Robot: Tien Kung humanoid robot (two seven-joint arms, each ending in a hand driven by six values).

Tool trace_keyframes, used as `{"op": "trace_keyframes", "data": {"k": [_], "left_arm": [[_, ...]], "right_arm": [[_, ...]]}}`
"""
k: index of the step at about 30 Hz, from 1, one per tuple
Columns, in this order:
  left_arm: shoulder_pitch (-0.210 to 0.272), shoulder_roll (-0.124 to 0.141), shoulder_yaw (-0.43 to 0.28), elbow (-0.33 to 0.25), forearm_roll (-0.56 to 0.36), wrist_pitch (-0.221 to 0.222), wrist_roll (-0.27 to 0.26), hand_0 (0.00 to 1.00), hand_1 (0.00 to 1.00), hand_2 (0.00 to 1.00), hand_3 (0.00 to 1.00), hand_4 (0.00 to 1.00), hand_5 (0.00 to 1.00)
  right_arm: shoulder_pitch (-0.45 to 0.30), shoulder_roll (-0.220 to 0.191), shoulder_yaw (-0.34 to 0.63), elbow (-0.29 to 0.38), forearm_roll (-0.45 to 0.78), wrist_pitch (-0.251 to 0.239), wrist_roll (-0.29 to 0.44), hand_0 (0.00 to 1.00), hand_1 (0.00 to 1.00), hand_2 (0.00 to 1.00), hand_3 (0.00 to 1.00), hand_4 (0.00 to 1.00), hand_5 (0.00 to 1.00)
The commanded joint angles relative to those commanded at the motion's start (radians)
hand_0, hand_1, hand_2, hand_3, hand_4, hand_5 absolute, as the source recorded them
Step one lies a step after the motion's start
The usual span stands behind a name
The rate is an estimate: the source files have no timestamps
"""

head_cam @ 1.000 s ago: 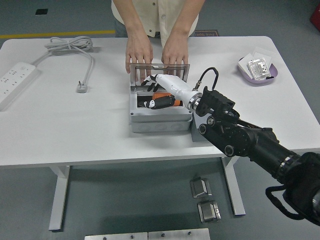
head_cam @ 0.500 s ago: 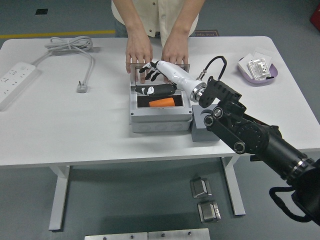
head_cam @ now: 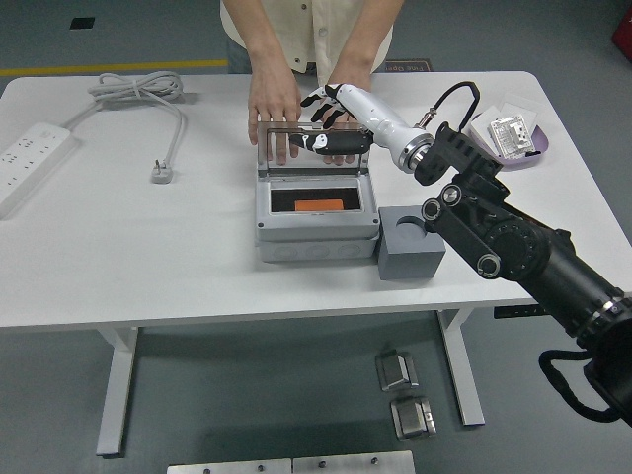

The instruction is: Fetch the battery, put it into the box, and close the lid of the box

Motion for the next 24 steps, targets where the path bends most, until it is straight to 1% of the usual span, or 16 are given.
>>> {"op": "trace_keyframes", "data": {"k": [2, 3, 8, 15, 16, 21, 22, 24], "left_arm": [[0.0, 0.0, 0.001, 0.0, 0.001, 0.0, 0.0, 0.611, 0.63, 0.631, 0.676, 0.705, 0.19], [0.0, -0.001, 0.002, 0.0, 0.001, -0.001, 0.001, 0.61, 0.63, 0.631, 0.675, 0.705, 0.19], [-0.002, -0.001, 0.008, 0.0, 0.001, -0.002, 0.002, 0.61, 0.63, 0.631, 0.675, 0.705, 0.19], [-0.006, 0.001, 0.013, 0.0, 0.004, -0.006, 0.005, 0.61, 0.63, 0.631, 0.674, 0.705, 0.19], [-0.007, 0.001, 0.014, 0.0, 0.006, -0.007, 0.005, 0.611, 0.63, 0.63, 0.674, 0.706, 0.191], [-0.008, 0.0, 0.018, 0.0, 0.01, -0.011, 0.007, 0.611, 0.63, 0.63, 0.674, 0.706, 0.191], [-0.007, 0.0, 0.018, 0.0, 0.011, -0.012, 0.008, 0.611, 0.63, 0.631, 0.674, 0.705, 0.191], [-0.006, -0.001, 0.017, 0.0, 0.014, -0.012, 0.008, 0.611, 0.63, 0.631, 0.674, 0.705, 0.191]], "right_arm": [[0.007, 0.002, 0.001, -0.009, 0.001, 0.0, 0.002, 0.65, 0.538, 0.624, 0.737, 0.92, 0.584], [0.013, 0.003, 0.002, -0.016, 0.001, 0.001, 0.003, 0.597, 0.515, 0.624, 0.736, 0.925, 0.589], [0.042, 0.008, 0.003, -0.056, 0.002, 0.012, 0.006, 0.597, 0.515, 0.624, 0.736, 0.925, 0.589], [0.081, 0.022, -0.023, -0.144, 0.014, 0.028, 0.022, 0.589, 0.522, 0.622, 0.734, 0.924, 0.598], [0.084, 0.025, -0.03, -0.159, 0.016, 0.029, 0.027, 0.662, 0.586, 0.643, 0.738, 0.923, 0.607], [0.085, 0.037, -0.039, -0.211, 0.015, 0.033, 0.046, 0.662, 0.586, 0.643, 0.738, 0.923, 0.607], [0.084, 0.038, -0.039, -0.218, 0.015, 0.034, 0.05, 0.751, 0.658, 0.692, 0.741, 0.925, 0.619], [0.084, 0.038, -0.039, -0.223, 0.02, 0.035, 0.053, 0.751, 0.658, 0.692, 0.741, 0.925, 0.619]]}}
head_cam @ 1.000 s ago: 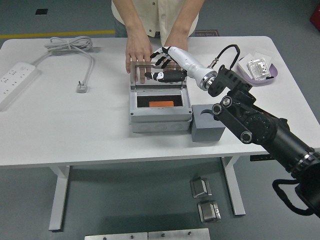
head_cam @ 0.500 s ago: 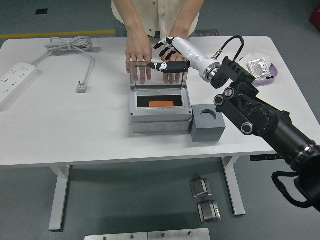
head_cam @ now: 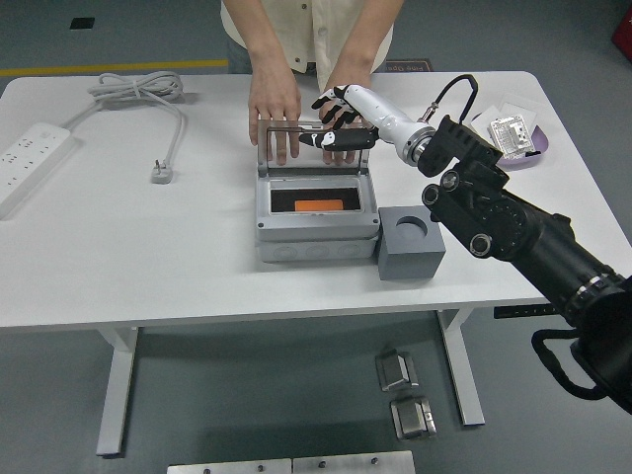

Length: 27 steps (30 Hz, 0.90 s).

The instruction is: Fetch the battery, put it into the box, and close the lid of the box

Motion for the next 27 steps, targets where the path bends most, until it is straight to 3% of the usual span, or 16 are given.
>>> {"op": "trace_keyframes", "data": {"k": [20, 21, 27], "left_arm": [[0.016, -0.018, -0.006, 0.0, 0.022, -0.003, 0.009, 0.611, 0.63, 0.63, 0.674, 0.707, 0.198], [0.016, -0.019, -0.007, 0.0, 0.024, -0.003, 0.009, 0.611, 0.63, 0.63, 0.674, 0.706, 0.197], [0.015, -0.017, -0.004, 0.0, 0.022, -0.004, 0.009, 0.611, 0.63, 0.63, 0.674, 0.706, 0.197]], "right_arm": [[0.018, -0.023, 0.016, 0.033, 0.006, -0.017, 0.005, 0.778, 0.683, 0.697, 0.74, 0.933, 0.635], [0.021, -0.024, 0.019, 0.033, 0.006, -0.017, 0.005, 0.734, 0.669, 0.689, 0.737, 0.937, 0.638], [0.029, -0.025, 0.026, 0.016, 0.007, -0.016, 0.009, 0.734, 0.669, 0.689, 0.737, 0.937, 0.638]]}}
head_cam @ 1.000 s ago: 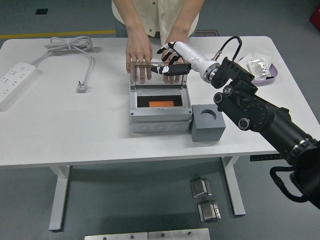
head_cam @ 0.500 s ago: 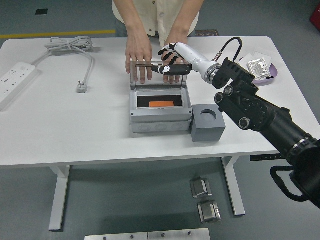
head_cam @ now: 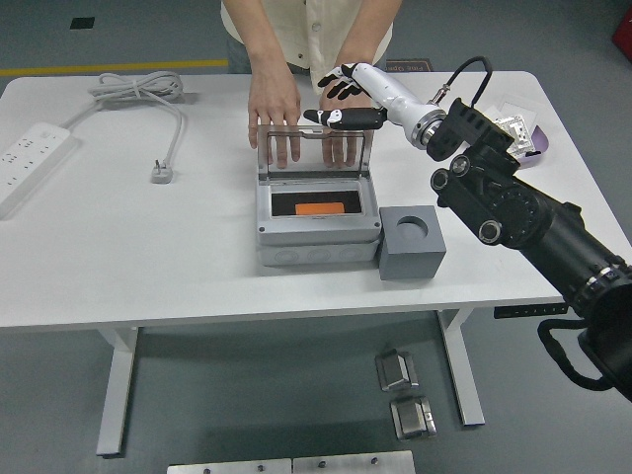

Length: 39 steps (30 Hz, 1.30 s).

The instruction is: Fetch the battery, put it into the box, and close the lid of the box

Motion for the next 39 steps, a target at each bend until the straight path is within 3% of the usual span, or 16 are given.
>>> {"op": "trace_keyframes", "data": {"k": [1, 16, 30, 39], "left_arm": [[0.0, 0.0, 0.0, 0.0, 0.0, 0.0, 0.0, 0.611, 0.63, 0.63, 0.673, 0.704, 0.197], [-0.005, 0.002, -0.002, 0.0, -0.002, -0.001, -0.003, 0.611, 0.63, 0.629, 0.671, 0.7, 0.197], [-0.004, 0.001, -0.005, 0.0, -0.008, 0.001, -0.003, 0.611, 0.63, 0.629, 0.671, 0.697, 0.2], [-0.004, 0.004, -0.014, 0.0, -0.012, 0.003, -0.006, 0.611, 0.63, 0.63, 0.671, 0.697, 0.201]], "right_arm": [[0.0, 0.0, -0.001, -0.003, 0.0, 0.0, 0.001, 0.66, 0.58, 0.663, 0.729, 0.937, 0.641], [-0.045, -0.005, -0.065, 0.024, 0.003, 0.004, -0.005, 0.682, 0.607, 0.67, 0.729, 0.93, 0.633], [-0.087, -0.074, -0.121, 0.192, -0.01, 0.012, -0.047, 0.675, 0.616, 0.67, 0.731, 0.912, 0.621], [-0.129, -0.124, -0.158, 0.286, -0.014, 0.032, -0.086, 0.615, 0.572, 0.667, 0.734, 0.902, 0.613]]}}
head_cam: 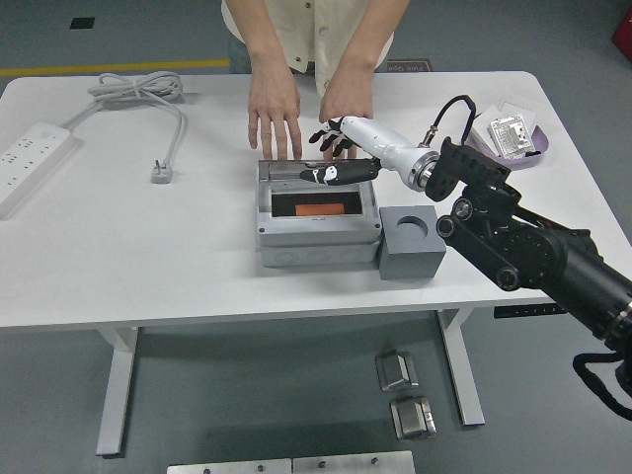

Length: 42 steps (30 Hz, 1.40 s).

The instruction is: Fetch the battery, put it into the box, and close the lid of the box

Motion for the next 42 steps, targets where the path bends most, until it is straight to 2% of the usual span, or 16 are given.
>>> {"op": "trace_keyframes", "data": {"k": [7, 15, 19, 24, 29, 36, 42], "left_arm": [[0.004, 0.001, -0.009, 0.0, 0.001, 0.002, -0.001, 0.611, 0.63, 0.63, 0.67, 0.697, 0.201], [0.004, -0.001, -0.015, 0.0, 0.003, 0.003, -0.002, 0.611, 0.63, 0.63, 0.671, 0.697, 0.201], [0.004, -0.002, -0.02, 0.0, 0.007, 0.004, -0.002, 0.611, 0.63, 0.63, 0.671, 0.697, 0.201], [0.005, -0.002, -0.022, 0.0, 0.01, 0.004, -0.002, 0.611, 0.63, 0.63, 0.671, 0.697, 0.202], [0.005, -0.002, -0.022, 0.0, 0.007, 0.004, -0.003, 0.61, 0.63, 0.63, 0.671, 0.698, 0.202], [0.006, 0.003, -0.044, 0.0, 0.02, 0.003, -0.001, 0.61, 0.63, 0.63, 0.671, 0.698, 0.202], [0.003, 0.008, -0.052, 0.0, 0.016, 0.003, -0.002, 0.611, 0.63, 0.63, 0.67, 0.698, 0.202]], "right_arm": [[-0.046, -0.039, 0.006, 0.122, -0.037, 0.031, -0.053, 0.592, 0.567, 0.669, 0.736, 0.898, 0.613], [-0.099, -0.064, 0.01, 0.203, -0.06, 0.055, -0.087, 0.58, 0.566, 0.672, 0.748, 0.896, 0.621], [-0.123, -0.07, 0.015, 0.229, -0.07, 0.066, -0.097, 0.58, 0.566, 0.672, 0.748, 0.896, 0.621], [-0.146, -0.068, 0.039, 0.231, -0.077, 0.072, -0.095, 0.588, 0.57, 0.676, 0.752, 0.897, 0.629], [-0.178, -0.074, 0.109, 0.247, -0.109, 0.087, -0.094, 0.589, 0.572, 0.678, 0.755, 0.901, 0.638], [-0.245, -0.088, 0.266, 0.314, -0.174, 0.109, -0.101, 0.587, 0.57, 0.68, 0.756, 0.899, 0.641], [-0.332, -0.076, 0.417, 0.371, -0.141, 0.09, -0.061, 0.59, 0.566, 0.679, 0.754, 0.901, 0.643]]}}
